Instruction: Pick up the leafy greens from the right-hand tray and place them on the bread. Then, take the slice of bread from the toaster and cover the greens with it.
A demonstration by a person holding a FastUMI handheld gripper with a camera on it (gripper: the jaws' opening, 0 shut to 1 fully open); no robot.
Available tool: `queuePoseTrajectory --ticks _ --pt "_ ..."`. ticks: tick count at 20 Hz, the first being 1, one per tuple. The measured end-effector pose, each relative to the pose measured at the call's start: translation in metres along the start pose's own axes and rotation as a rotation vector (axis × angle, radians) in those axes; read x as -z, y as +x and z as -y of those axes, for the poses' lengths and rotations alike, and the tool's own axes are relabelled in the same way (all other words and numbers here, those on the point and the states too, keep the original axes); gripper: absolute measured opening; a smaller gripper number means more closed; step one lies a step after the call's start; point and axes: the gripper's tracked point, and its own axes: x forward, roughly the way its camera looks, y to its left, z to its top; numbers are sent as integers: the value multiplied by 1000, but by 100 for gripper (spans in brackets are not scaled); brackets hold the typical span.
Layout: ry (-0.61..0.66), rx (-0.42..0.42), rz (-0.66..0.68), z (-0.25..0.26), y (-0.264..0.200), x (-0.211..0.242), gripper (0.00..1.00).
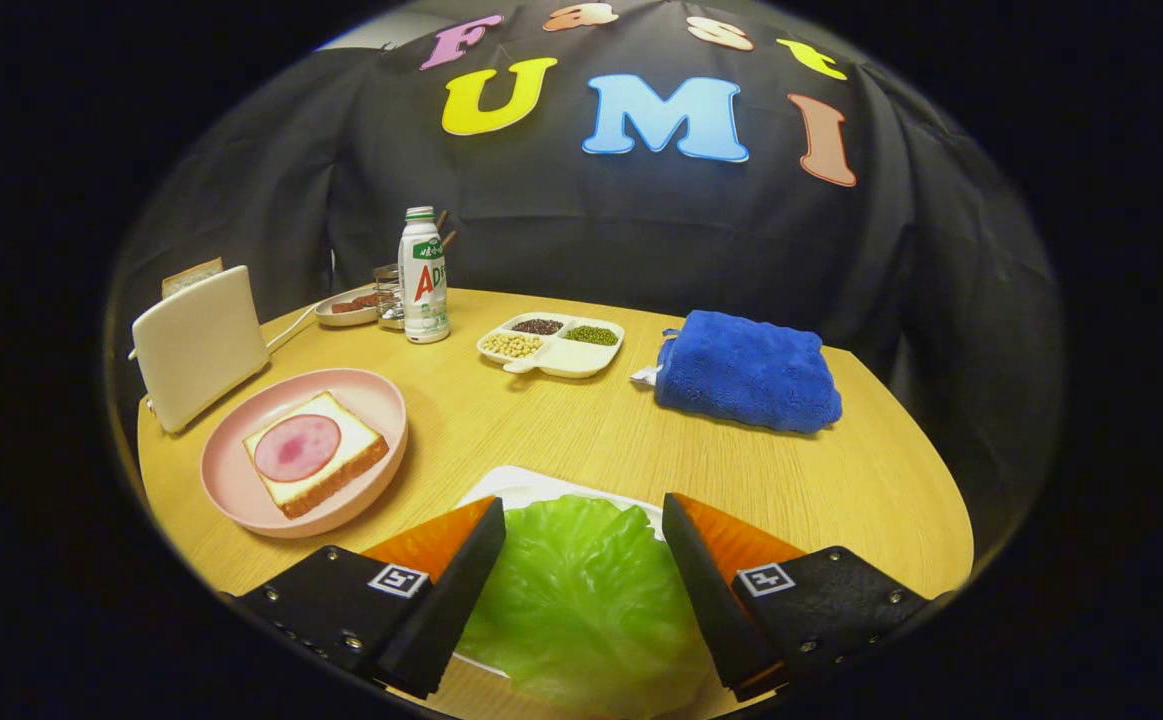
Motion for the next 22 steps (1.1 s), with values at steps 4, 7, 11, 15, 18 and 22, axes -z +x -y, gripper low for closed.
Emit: queuePoseTrajectory --ticks 4,7,11,15,18,22 --pt "28 -20 -58 -3 -3 12 97" --pt "55 -36 -85 -4 -2 16 97" --pt "43 -48 -89 -10 -4 14 96" --pt "25 -90 -92 -24 -1 18 49" --pt "25 -63 -96 -25 -1 19 32" --pt "82 -52 -89 -28 1 18 32"
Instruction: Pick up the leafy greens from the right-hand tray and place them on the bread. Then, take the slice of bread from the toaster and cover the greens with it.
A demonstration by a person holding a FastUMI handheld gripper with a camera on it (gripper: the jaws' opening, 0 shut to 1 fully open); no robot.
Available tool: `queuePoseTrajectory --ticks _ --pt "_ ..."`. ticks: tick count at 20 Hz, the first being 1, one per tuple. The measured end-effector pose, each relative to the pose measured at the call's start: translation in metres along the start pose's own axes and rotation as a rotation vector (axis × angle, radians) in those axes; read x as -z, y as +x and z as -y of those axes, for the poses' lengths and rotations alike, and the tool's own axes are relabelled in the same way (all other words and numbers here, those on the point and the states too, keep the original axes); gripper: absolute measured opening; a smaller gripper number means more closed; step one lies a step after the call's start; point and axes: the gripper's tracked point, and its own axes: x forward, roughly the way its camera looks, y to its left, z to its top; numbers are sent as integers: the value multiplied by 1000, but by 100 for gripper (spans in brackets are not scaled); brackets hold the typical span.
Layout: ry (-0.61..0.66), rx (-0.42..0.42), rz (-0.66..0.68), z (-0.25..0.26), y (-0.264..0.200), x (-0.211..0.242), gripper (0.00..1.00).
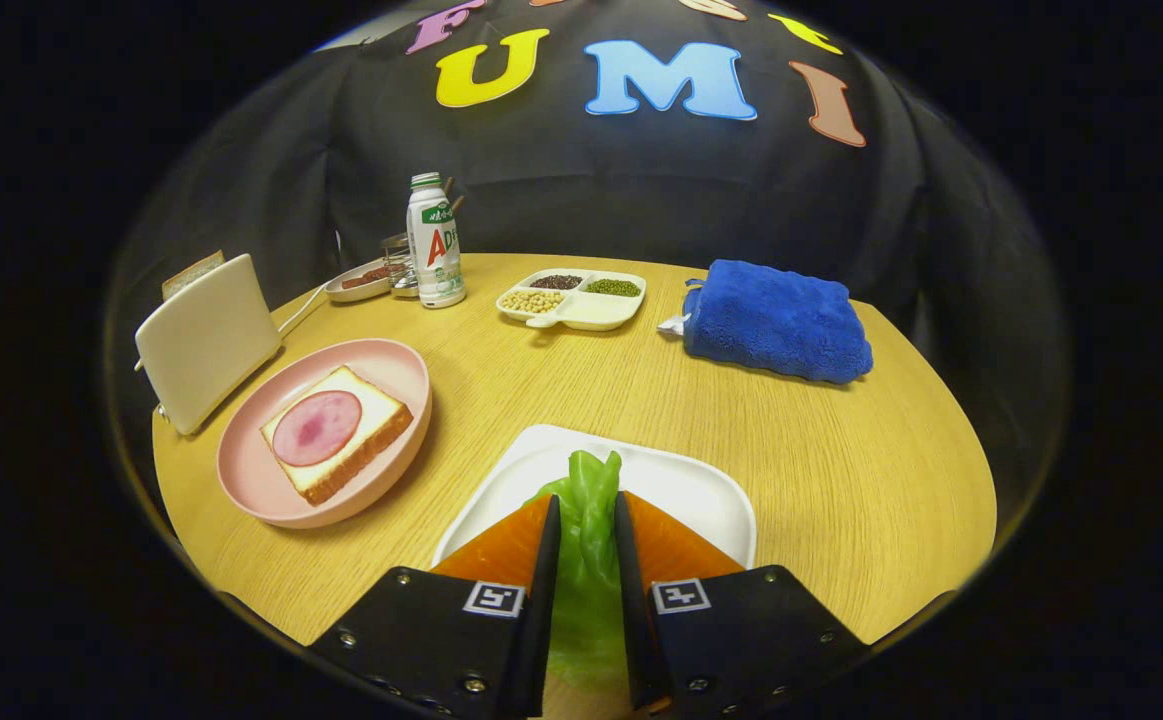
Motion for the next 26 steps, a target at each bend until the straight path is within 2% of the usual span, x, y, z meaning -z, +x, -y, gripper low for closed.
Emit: queuePoseTrajectory --ticks 1,12,20,26 --pt "10 -2 1 1 -4 0 0" --pt "-39 6 155 -16 -26 -34 0" --pt "-87 -113 289 -86 -63 -83 0" --pt "-82 -222 309 -146 -59 -97 0"
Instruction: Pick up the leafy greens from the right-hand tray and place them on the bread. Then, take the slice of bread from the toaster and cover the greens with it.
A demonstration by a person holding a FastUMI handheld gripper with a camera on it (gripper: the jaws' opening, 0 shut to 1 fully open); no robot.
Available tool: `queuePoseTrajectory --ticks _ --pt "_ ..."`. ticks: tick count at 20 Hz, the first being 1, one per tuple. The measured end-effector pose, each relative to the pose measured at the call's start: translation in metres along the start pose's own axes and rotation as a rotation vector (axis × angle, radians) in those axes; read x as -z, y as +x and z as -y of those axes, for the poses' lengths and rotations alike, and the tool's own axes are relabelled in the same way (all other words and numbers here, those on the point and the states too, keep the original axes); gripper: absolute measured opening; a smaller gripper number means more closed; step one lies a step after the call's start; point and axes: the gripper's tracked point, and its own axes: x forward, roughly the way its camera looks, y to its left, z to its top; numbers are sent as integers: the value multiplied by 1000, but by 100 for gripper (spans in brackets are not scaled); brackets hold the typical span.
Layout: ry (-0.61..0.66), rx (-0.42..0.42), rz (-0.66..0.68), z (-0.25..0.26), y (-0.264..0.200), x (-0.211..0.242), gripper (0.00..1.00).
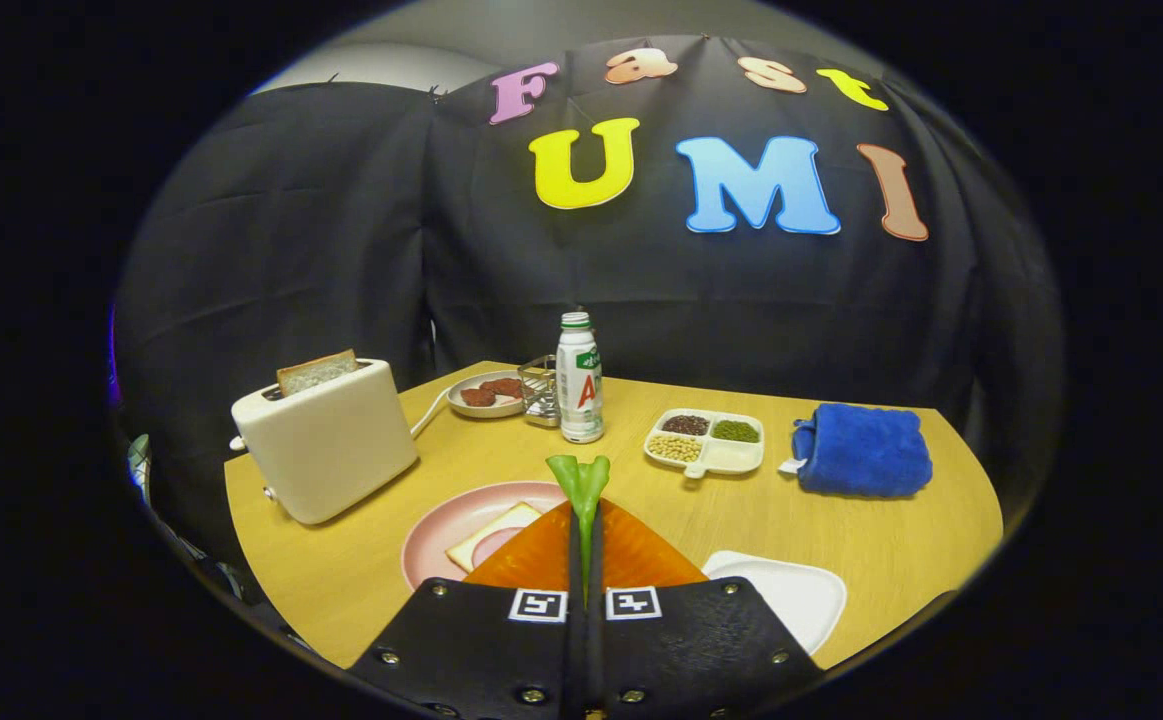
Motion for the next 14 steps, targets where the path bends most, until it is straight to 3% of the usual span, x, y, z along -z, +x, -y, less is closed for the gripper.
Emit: queuePoseTrajectory --ticks 8,14 --pt "117 -75 -5 -44 41 4 0" --pt "72 -34 -43 -51 67 30 0"
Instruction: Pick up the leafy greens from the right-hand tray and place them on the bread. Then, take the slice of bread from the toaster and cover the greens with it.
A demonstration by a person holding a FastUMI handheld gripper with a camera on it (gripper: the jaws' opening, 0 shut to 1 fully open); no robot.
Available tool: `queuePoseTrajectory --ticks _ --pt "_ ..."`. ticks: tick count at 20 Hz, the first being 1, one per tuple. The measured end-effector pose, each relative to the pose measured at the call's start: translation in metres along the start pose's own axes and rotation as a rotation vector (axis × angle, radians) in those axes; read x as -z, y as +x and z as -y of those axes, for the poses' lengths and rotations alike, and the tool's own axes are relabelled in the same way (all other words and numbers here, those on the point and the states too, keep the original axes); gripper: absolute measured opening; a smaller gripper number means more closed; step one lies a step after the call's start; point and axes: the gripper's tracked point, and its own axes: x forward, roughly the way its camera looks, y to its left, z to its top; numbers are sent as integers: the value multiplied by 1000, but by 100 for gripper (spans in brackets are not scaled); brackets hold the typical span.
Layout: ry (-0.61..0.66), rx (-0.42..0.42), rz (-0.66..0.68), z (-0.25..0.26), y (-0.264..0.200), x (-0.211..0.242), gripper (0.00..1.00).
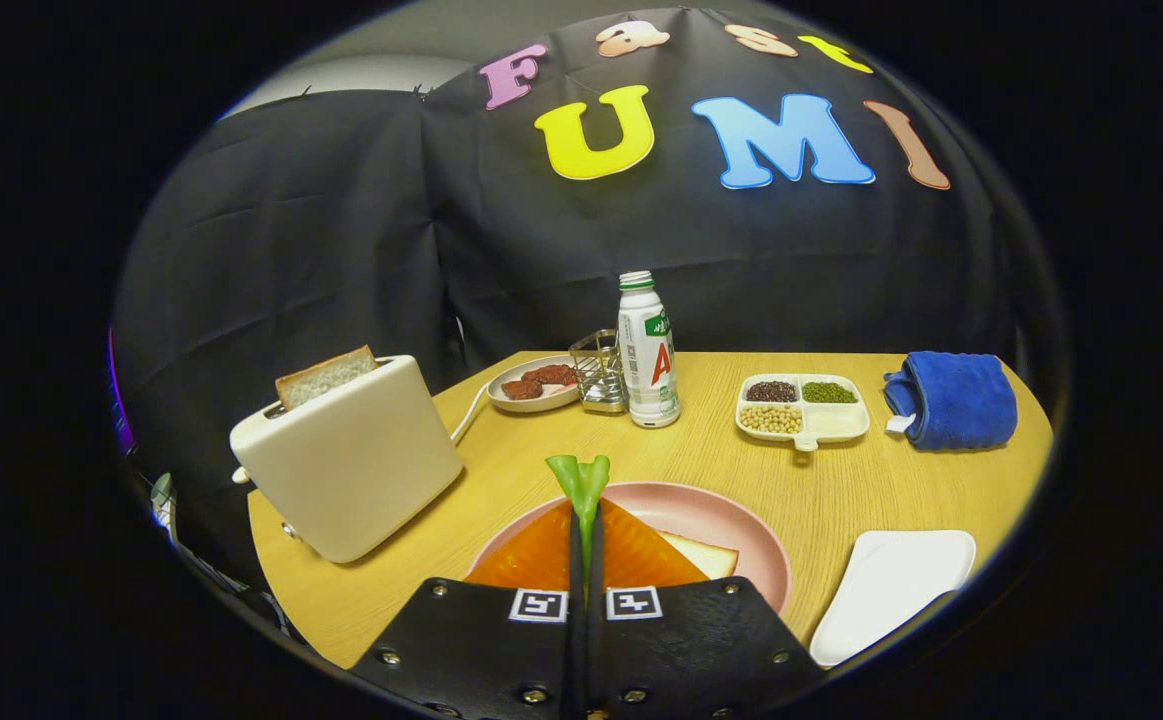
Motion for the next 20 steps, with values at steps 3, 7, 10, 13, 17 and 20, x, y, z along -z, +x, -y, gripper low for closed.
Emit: queuePoseTrajectory --ticks 3,7,10,13,17,20 --pt "-10 16 8 -1 12 2 1" --pt "-17 31 8 3 20 6 2" --pt "-19 40 10 7 23 7 2" --pt "-31 46 -2 9 27 13 11" --pt "-66 70 -26 15 30 24 78" --pt "-87 84 -18 14 31 25 99"
